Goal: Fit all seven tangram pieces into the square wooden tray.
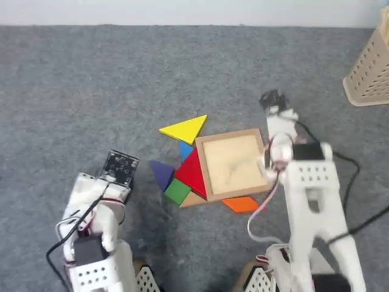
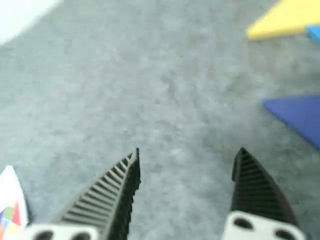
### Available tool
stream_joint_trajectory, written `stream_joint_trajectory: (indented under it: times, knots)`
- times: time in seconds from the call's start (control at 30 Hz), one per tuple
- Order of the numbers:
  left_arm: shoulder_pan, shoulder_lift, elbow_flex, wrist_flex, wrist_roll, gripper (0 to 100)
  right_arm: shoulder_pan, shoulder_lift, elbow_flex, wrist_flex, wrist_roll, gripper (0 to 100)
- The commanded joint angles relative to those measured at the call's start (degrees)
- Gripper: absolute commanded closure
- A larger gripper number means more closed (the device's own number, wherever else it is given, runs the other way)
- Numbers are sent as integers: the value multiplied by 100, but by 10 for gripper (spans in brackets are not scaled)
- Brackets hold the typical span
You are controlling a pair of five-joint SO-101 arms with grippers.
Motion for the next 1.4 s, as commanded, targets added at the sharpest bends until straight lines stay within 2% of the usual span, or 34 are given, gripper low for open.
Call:
stream_joint_trajectory:
  times: [0.0, 0.17, 0.33, 0.47, 0.6, 0.67, 0.83, 1.0, 1.23, 1.37]
  knots:
    - [-123, 800, -857, -158, -53, 720, 277, -866, 879, -400, 237, 991]
    - [88, 3262, -2589, 176, -44, 720, 708, -1640, 1969, -681, 536, 991]
    - [1081, 5978, -4681, 1204, 290, 720, 875, -2369, 2778, -690, 598, 991]
    - [1758, 7631, -5947, 1213, 791, 719, 1587, -2941, 3121, -804, 738, 990]
    - [2198, 9020, -7160, 1213, 1020, 718, 1807, -3371, 3851, -1042, 1336, 990]
    - [2330, 9670, -7785, 1213, 1046, 718, 1903, -3609, 3974, -1059, 1319, 991]
    - [2567, 11138, -9191, 1222, 1055, 717, 1842, -4189, 4158, -866, 1292, 991]
    - [2725, 12299, -10000, 1222, 1011, 716, 1851, -4646, 4308, -725, 1301, 991]
    - [2743, 13363, -10879, 1257, 695, 716, 1842, -5051, 4431, -576, 1327, 990]
    - [2743, 13697, -11240, 1354, 589, 650, 1824, -5191, 4448, -488, 1336, 990]
